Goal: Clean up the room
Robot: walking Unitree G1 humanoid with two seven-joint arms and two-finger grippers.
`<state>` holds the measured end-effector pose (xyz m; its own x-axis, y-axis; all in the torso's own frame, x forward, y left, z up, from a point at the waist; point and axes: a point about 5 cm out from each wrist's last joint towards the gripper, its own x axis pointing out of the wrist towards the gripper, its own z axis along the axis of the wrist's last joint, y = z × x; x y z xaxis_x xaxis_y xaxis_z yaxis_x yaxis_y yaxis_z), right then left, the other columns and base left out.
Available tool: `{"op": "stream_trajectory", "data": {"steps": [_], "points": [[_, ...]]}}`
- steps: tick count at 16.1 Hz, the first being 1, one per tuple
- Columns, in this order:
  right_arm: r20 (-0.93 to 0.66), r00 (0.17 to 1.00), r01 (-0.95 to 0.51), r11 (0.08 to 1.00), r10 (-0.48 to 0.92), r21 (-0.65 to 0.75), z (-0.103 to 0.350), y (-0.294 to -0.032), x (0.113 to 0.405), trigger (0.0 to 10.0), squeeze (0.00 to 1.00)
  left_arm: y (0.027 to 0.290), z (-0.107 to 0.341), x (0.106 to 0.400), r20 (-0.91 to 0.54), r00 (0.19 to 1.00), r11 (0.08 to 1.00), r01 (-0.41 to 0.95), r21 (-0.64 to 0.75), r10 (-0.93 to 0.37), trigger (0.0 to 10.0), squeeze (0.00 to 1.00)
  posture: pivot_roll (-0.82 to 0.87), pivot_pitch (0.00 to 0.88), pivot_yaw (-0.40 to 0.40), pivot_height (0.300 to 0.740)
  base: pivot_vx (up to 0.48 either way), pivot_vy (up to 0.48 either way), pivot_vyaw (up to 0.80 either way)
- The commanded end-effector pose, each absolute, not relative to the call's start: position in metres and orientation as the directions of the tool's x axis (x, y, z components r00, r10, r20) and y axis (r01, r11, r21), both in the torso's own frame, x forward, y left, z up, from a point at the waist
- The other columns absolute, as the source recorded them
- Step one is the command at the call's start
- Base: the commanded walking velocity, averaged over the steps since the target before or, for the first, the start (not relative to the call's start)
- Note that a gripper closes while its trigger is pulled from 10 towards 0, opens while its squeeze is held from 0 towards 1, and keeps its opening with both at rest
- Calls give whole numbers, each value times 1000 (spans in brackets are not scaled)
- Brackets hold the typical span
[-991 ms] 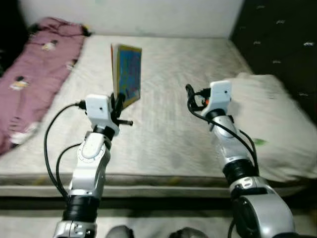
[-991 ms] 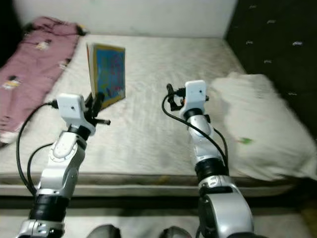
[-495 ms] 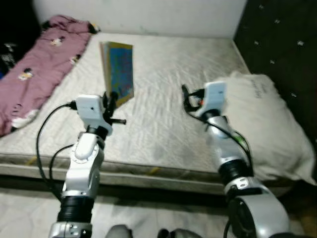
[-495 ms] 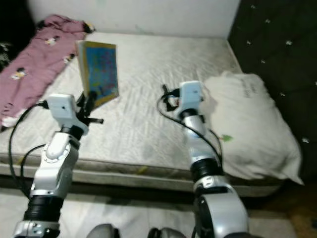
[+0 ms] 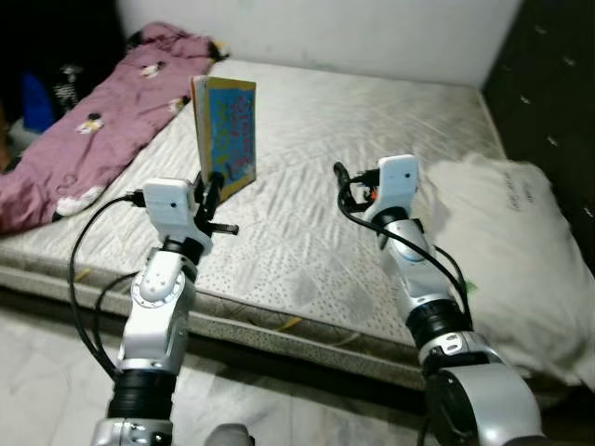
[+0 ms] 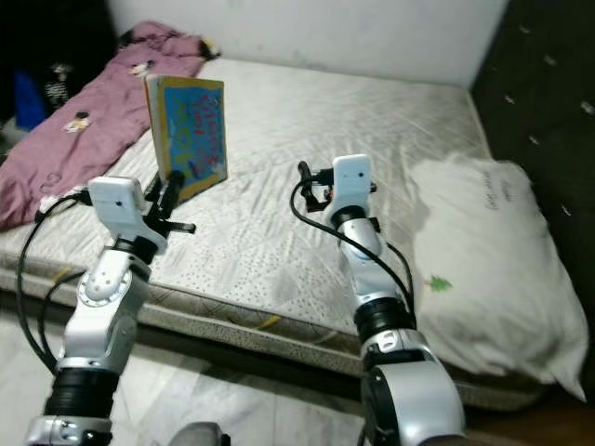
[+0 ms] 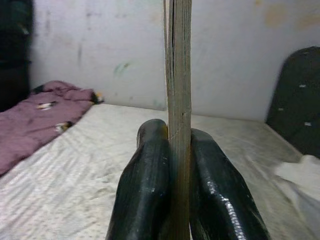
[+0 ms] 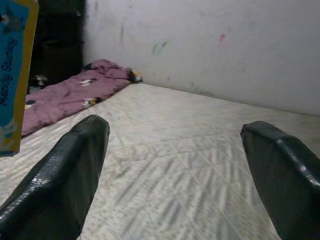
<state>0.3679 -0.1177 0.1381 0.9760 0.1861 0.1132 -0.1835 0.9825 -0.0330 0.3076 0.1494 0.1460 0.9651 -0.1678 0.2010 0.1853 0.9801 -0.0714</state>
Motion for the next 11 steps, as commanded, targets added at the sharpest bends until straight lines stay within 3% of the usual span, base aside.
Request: {"op": "stream_trajectory", "data": {"steps": [1,6,11], "points": [[130,974,-183,982,187,-41,144,-119,370,10000,0,149,159,309,257,951,979,193,-61,-171,10000,0,71,0,-5,740,356,0,0],[131,974,-182,983,185,-41,143,-119,370,10000,0,148,159,309,259,949,976,205,-69,-181,10000,0,72,0,-3,740,349,0,0],[120,978,-166,985,169,-38,141,-123,371,10000,0,151,155,312,220,966,987,152,-61,-135,10000,0,77,0,-3,740,0,0,0]]}}
